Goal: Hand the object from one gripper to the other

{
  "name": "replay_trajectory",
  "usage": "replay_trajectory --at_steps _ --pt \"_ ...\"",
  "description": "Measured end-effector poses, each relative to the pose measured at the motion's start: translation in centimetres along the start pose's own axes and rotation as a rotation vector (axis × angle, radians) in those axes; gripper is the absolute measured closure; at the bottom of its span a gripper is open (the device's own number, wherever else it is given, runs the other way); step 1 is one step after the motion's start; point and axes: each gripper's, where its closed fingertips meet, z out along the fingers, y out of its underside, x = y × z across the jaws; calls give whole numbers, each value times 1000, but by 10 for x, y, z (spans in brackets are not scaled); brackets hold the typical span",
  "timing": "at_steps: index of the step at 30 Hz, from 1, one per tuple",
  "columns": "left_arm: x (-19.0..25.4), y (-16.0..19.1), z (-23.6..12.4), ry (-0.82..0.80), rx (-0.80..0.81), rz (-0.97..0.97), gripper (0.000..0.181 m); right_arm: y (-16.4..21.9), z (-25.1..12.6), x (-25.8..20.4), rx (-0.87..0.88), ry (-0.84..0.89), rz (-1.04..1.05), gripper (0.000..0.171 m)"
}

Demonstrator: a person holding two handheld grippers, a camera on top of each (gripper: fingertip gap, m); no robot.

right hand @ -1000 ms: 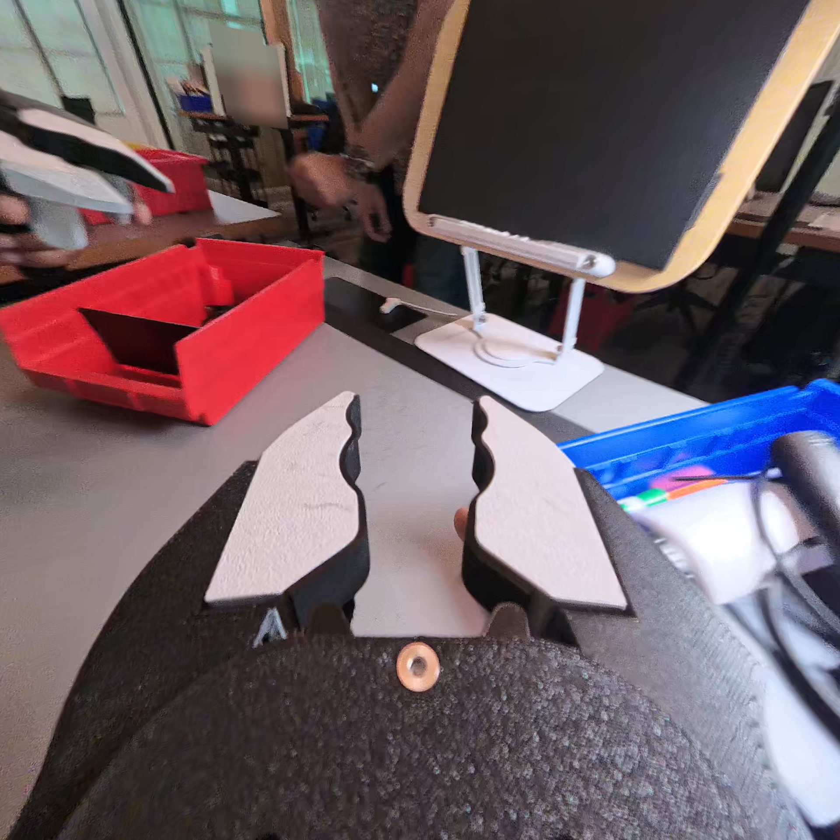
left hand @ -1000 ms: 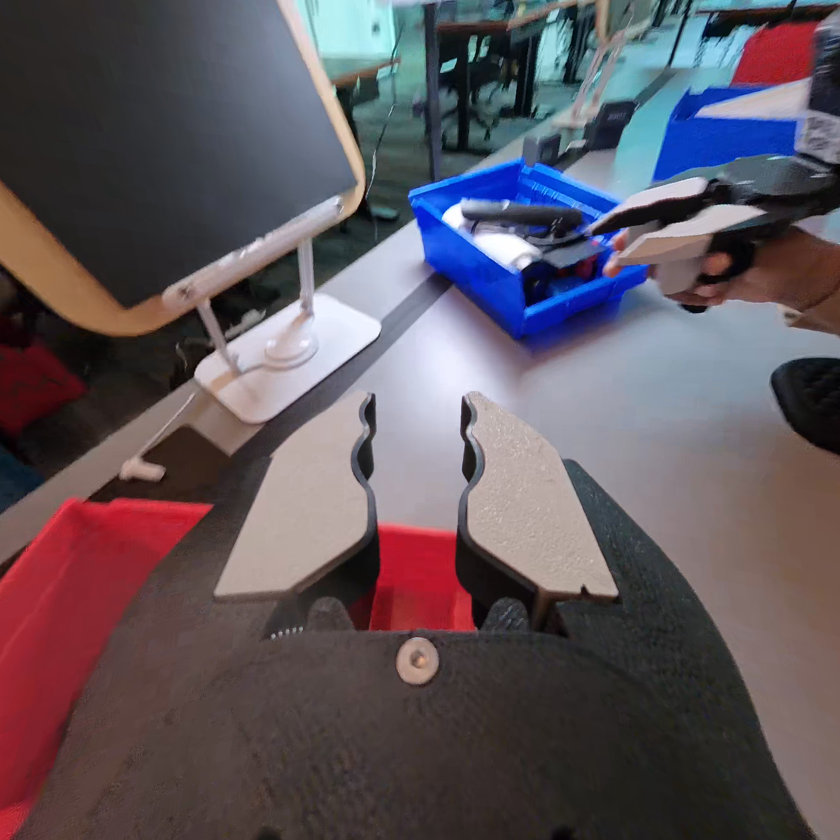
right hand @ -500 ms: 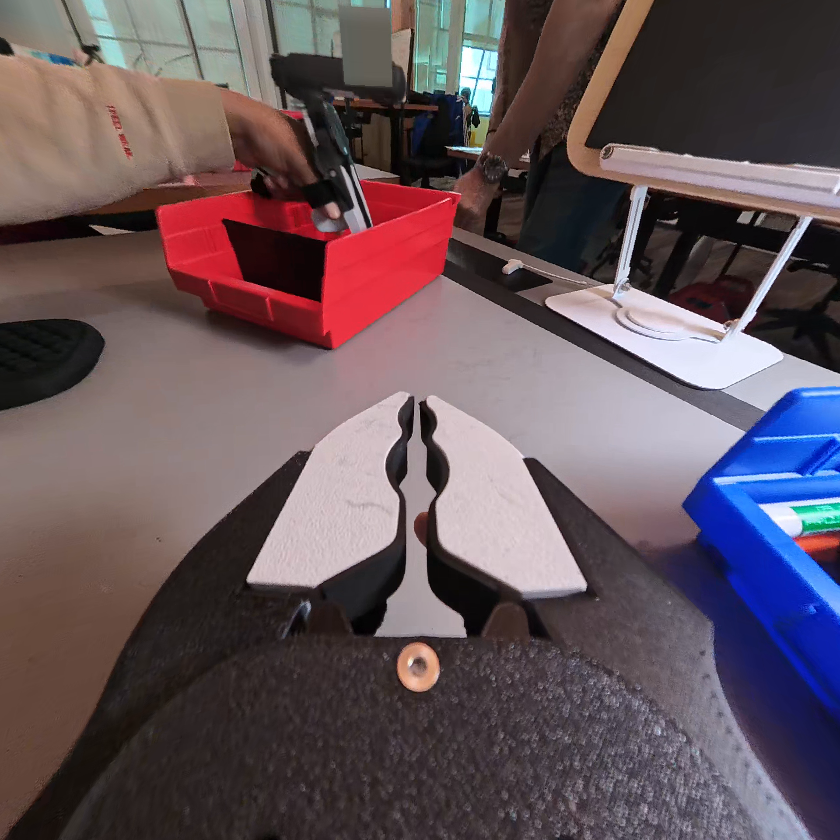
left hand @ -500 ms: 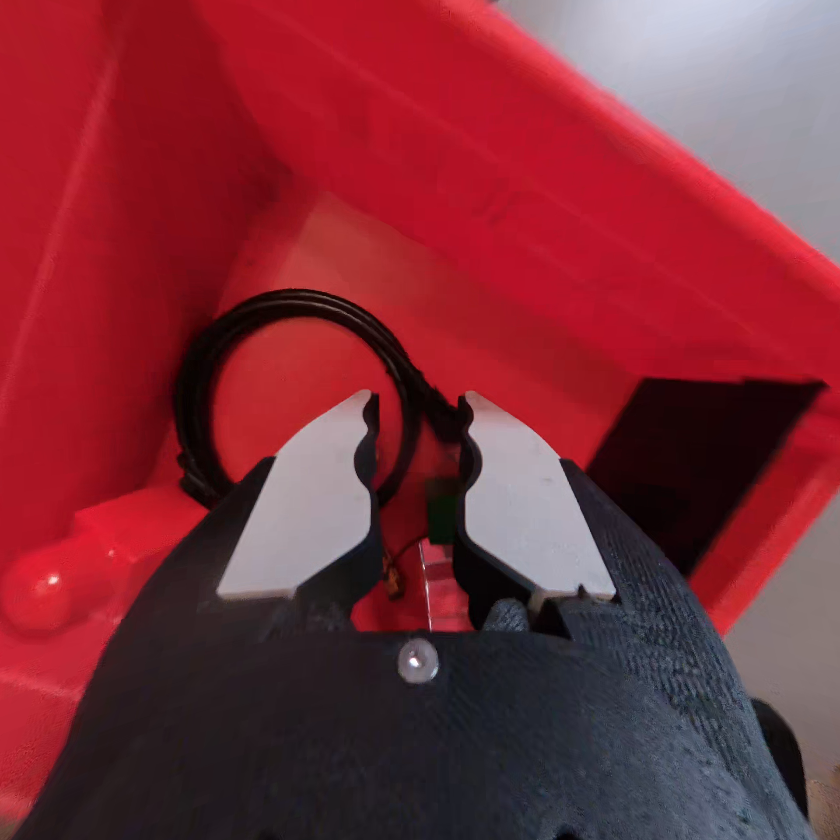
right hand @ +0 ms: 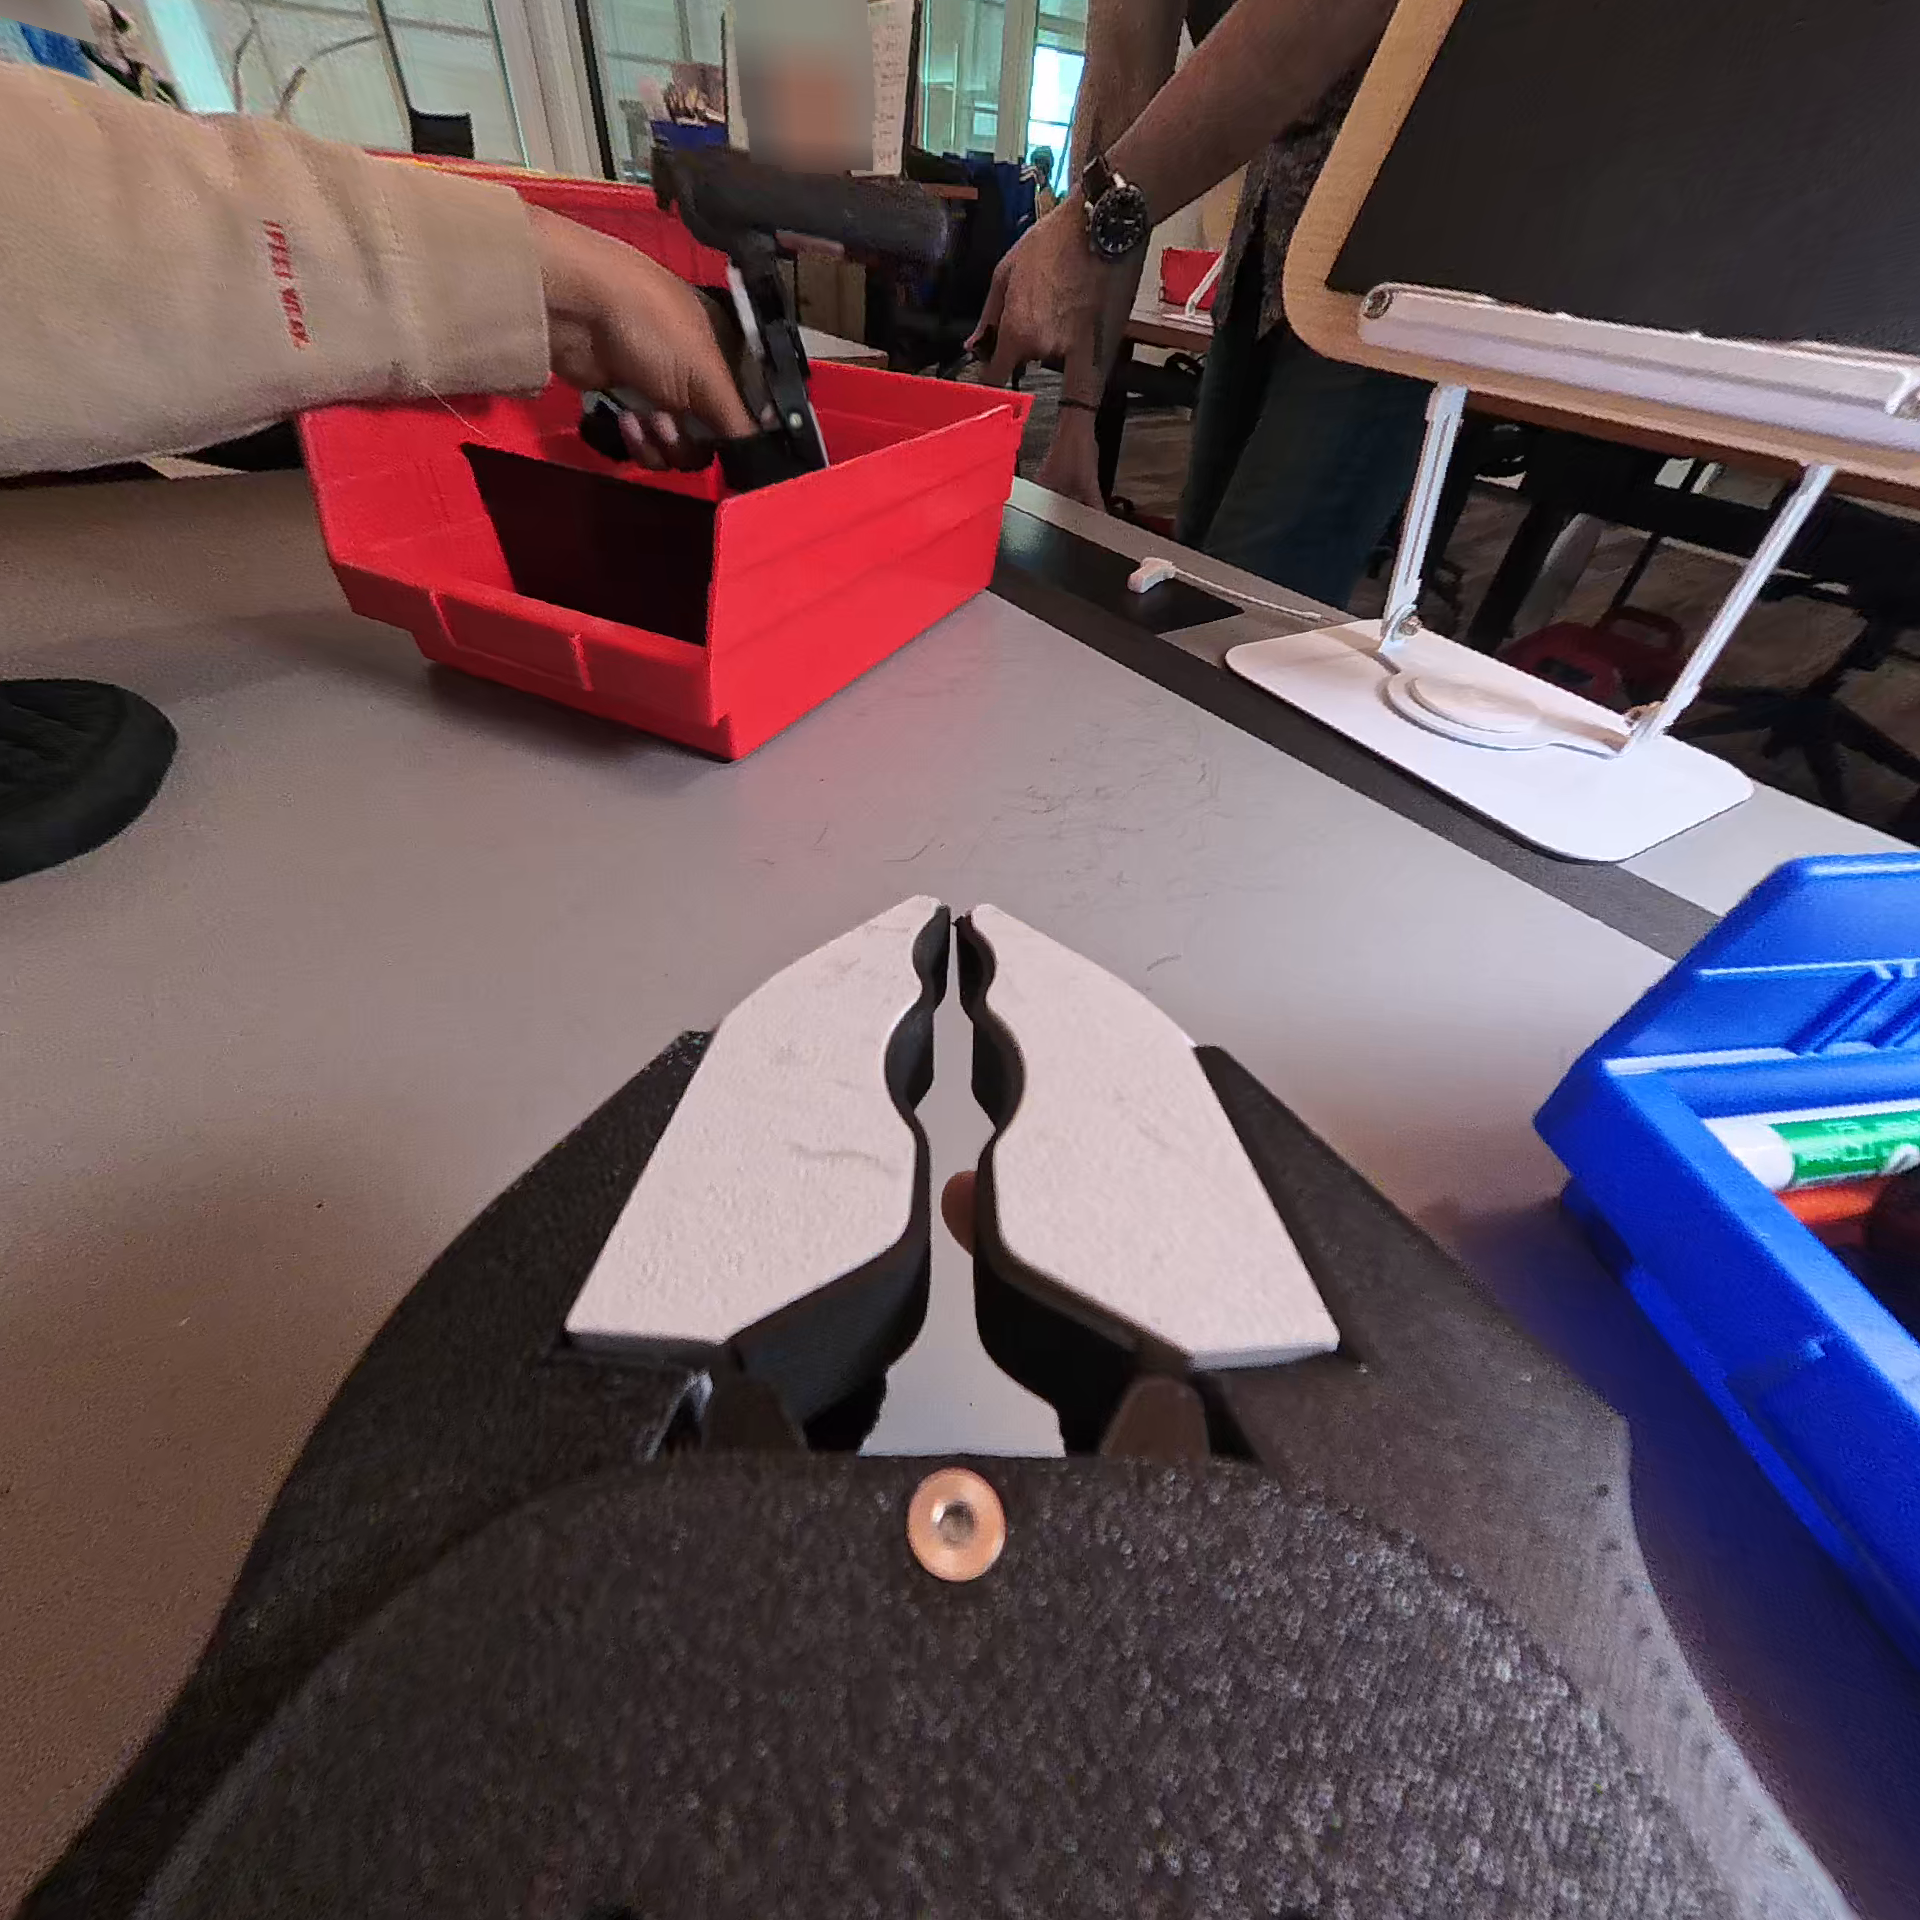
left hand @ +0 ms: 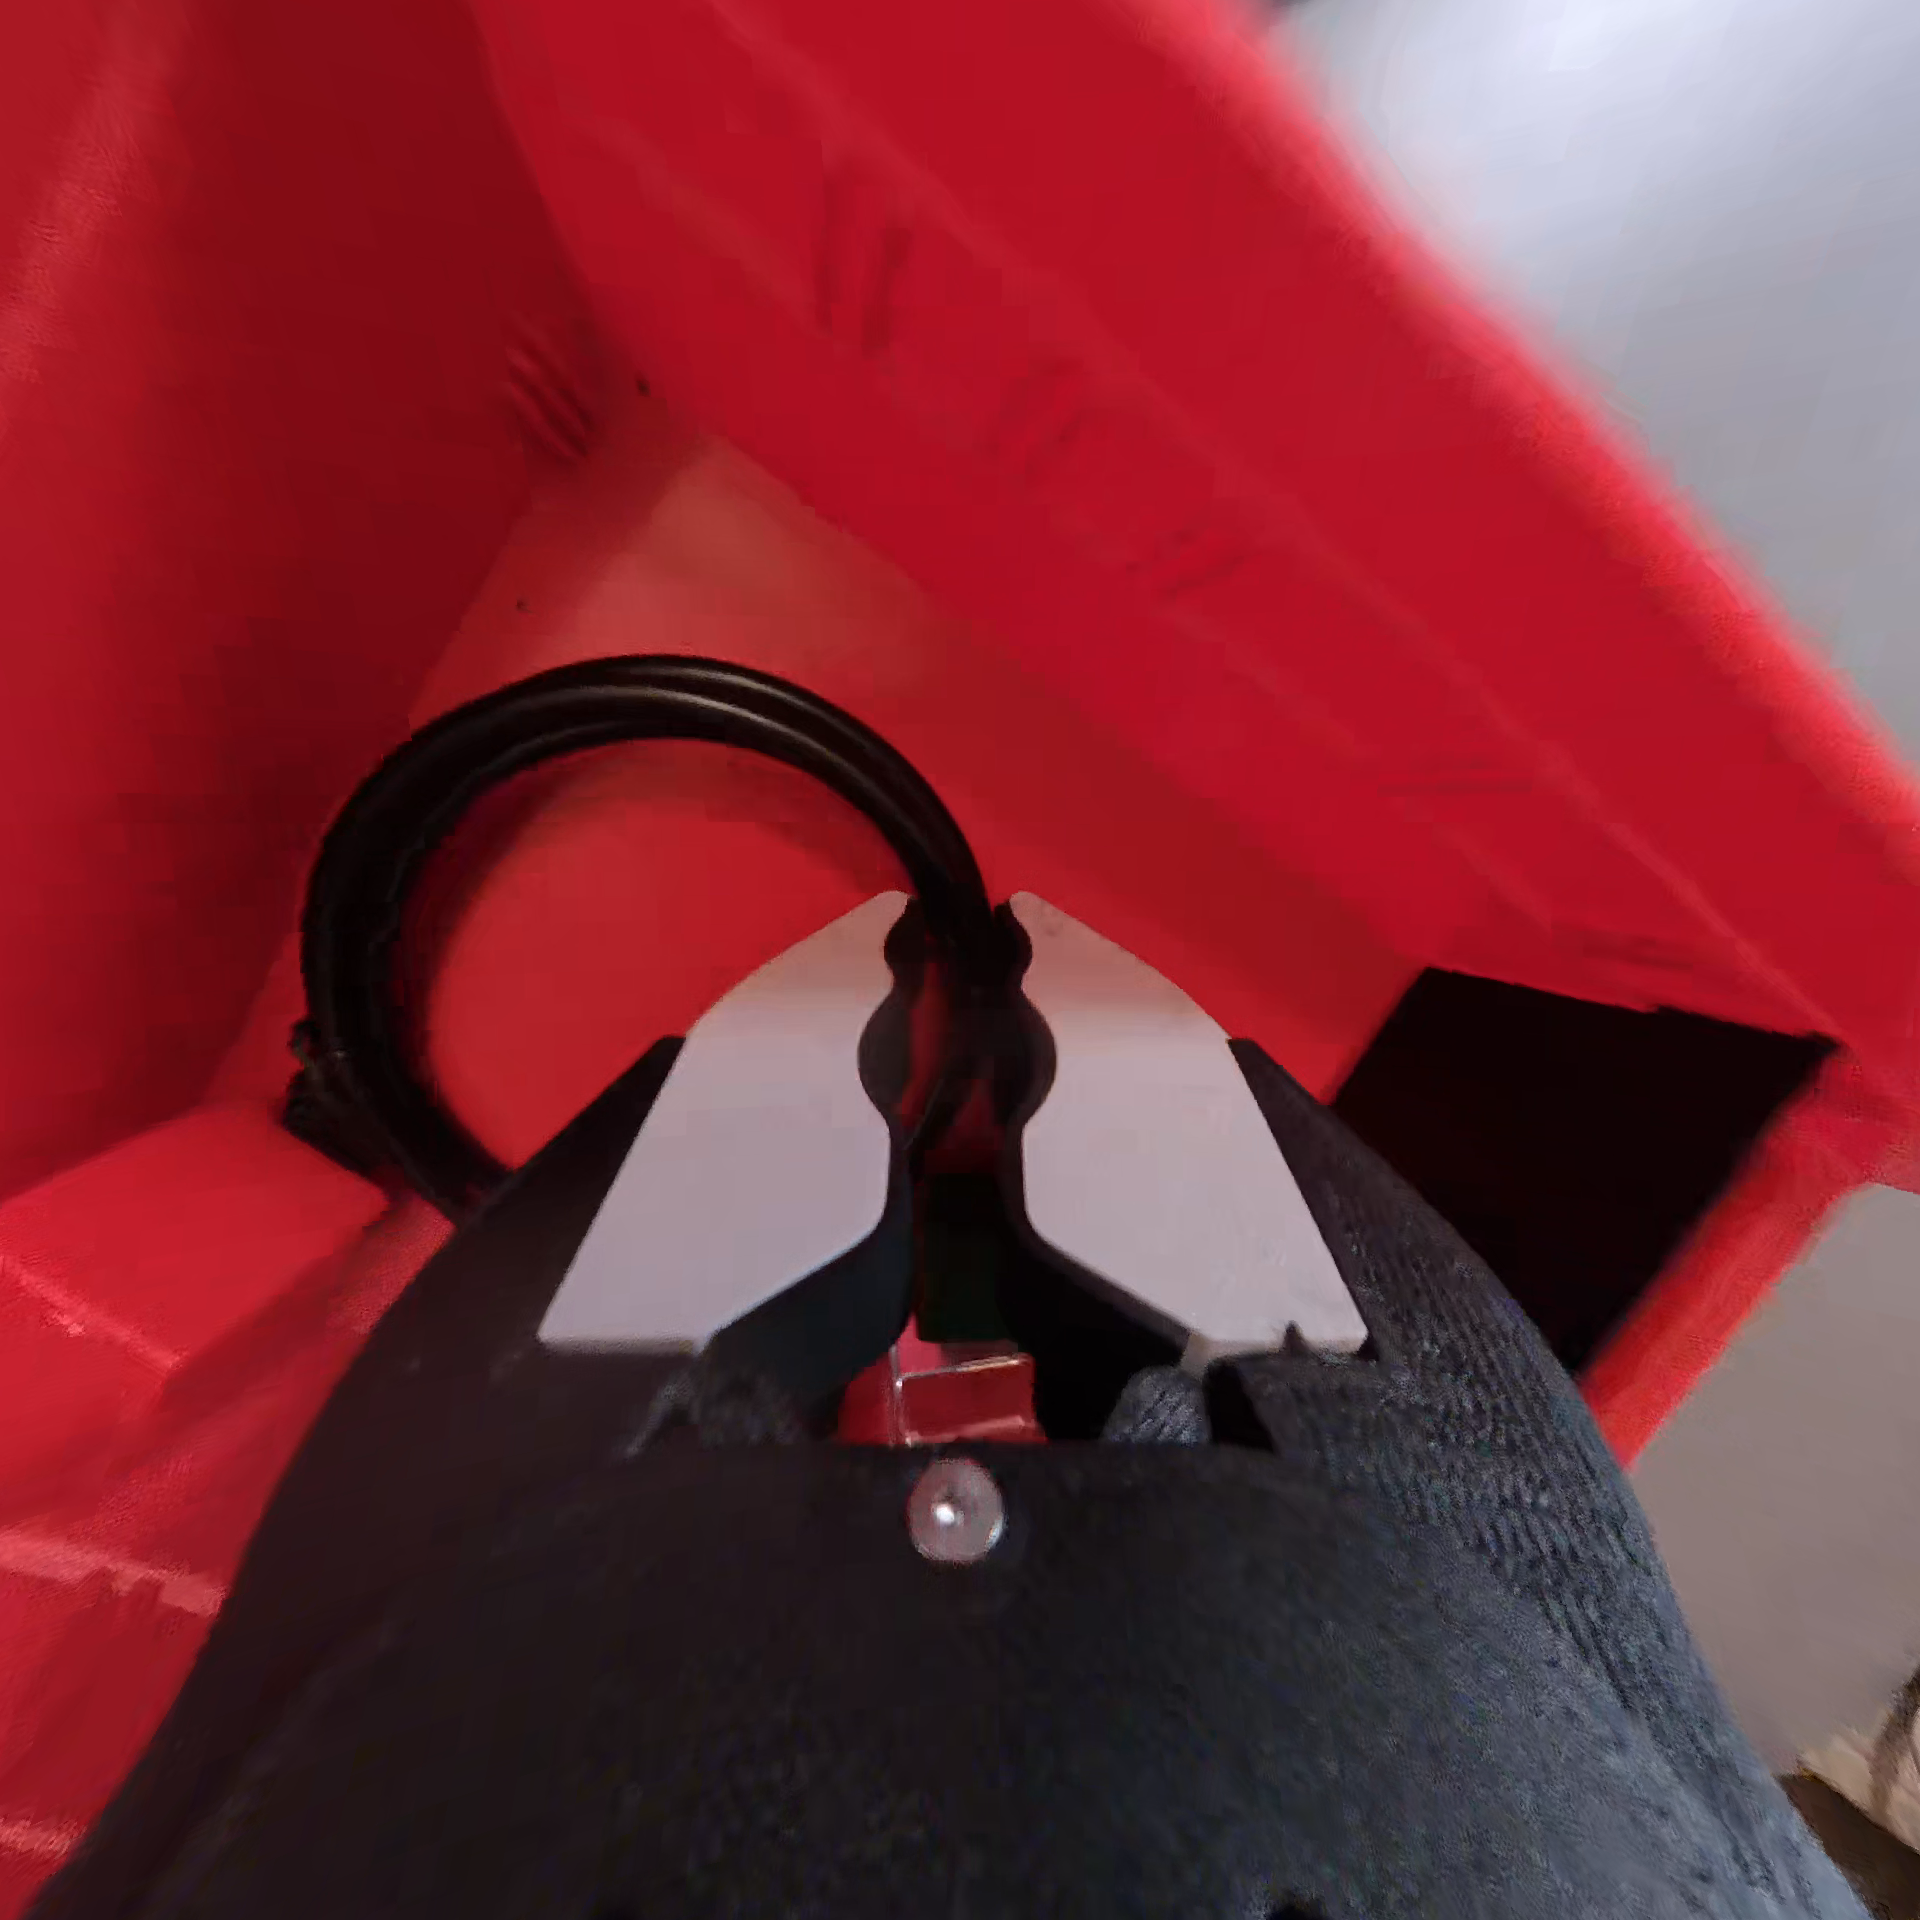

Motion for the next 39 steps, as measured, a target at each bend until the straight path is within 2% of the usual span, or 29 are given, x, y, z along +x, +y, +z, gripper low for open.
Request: replay_trajectory --at_steps 1,5,8,12,16,19,22,25,28,30,32,34,35,37,39 --pt "5 -7 -11 25 64 -2 168 -1 -1 0 4 6 -10 170" --pt "29 -39 -78 218 401 -55 169 -7 -4 3 27 20 -5 171" --pt "42 -48 -124 356 593 -83 170 -8 -4 5 35 21 26 171" --pt "54 -46 -157 427 731 -87 169 -14 -5 3 50 31 21 171" --pt "74 -42 -172 431 808 -44 169 -30 -1 -1 69 35 -28 171" --pt "113 -41 -180 380 879 116 170 -62 5 -11 110 19 -97 171" --pt "171 -45 -182 336 948 294 169 -108 16 -15 161 22 -133 166" --pt "232 -53 -176 307 987 439 169 -156 29 -12 211 39 -106 153" --pt "279 -57 -160 217 995 587 169 -182 41 -8 219 31 -20 136" --pt "300 -54 -145 128 1009 678 169 -178 49 -5 177 23 58 128" --pt "315 -49 -130 64 1009 761 169 -155 59 -5 94 11 74 128" --pt "317 -47 -113 -33 970 819 168 -138 64 -11 67 -36 45 149" --pt "317 -46 -108 -38 959 832 168 -132 64 -12 49 -56 41 154" --pt "321 -41 -107 82 956 808 170 -128 60 -13 -7 -99 -13 160" --pt "323 -36 -117 191 954 784 164 -132 49 -11 -23 -121 -67 160"
